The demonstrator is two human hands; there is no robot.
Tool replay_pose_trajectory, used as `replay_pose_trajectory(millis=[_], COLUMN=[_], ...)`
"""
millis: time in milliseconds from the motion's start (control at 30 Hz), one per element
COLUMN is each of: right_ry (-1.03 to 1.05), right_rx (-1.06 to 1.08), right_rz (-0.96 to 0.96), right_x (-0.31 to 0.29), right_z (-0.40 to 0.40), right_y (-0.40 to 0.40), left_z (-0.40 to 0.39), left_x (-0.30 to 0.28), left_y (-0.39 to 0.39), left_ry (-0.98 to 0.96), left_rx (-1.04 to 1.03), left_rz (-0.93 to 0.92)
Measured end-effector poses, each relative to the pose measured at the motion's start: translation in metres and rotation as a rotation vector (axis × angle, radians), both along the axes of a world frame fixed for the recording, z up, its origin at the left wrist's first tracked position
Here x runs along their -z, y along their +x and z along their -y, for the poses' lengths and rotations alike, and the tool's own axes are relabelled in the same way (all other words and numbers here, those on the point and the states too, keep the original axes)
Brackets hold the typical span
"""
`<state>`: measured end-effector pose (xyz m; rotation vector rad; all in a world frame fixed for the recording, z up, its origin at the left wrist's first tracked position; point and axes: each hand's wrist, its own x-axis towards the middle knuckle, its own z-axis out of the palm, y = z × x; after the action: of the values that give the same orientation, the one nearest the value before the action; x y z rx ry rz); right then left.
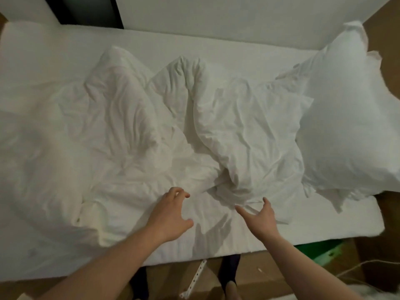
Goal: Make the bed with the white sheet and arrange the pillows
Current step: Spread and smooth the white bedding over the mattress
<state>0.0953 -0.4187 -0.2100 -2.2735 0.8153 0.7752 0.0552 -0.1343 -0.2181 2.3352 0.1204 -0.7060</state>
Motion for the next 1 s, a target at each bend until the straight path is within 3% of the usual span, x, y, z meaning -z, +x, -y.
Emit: replay_pose_trajectory(millis=[100,267,433,500,667,867,933,1000], right_ry=[0.015,0.148,0.319,0.379,0.354,0.242,0.247,0.255], right_rx=[0.035,0.023,0.144,0.221,0.38,0.32,0.228,0.138], right_rz=[-0.002,0.0,0.059,0.166,0.686,1.127,1.215,1.147], right_x=[0.031,0.091,0.111,0.088,-0.034,-0.17,-0.206,-0.212], right_z=[0.044,0.079,0.064,0.056,0.101,0.118,0.099,0.079], right_y=[0.033,0.085,0.124,0.131,0.17,0.225,0.225,0.214], left_z=[0.048,0.089,0.107,0.105,0.057,-0.029,-0.064,-0.097], left_x=[0.026,0.088,0.095,0.063,-0.056,-0.189,-0.204,-0.195], left_y=[0.035,0.076,0.104,0.113,0.11,0.065,0.056,0.046], left_ry=[0.16,0.55,0.582,0.52,0.187,-0.164,-0.16,-0.021], left_rx=[0.013,-0.051,-0.223,-0.179,-0.251,-0.251,-0.318,-0.377], left_rz=[0.064,-0.079,-0.096,-0.06,0.088,-0.07,-0.063,-0.053])
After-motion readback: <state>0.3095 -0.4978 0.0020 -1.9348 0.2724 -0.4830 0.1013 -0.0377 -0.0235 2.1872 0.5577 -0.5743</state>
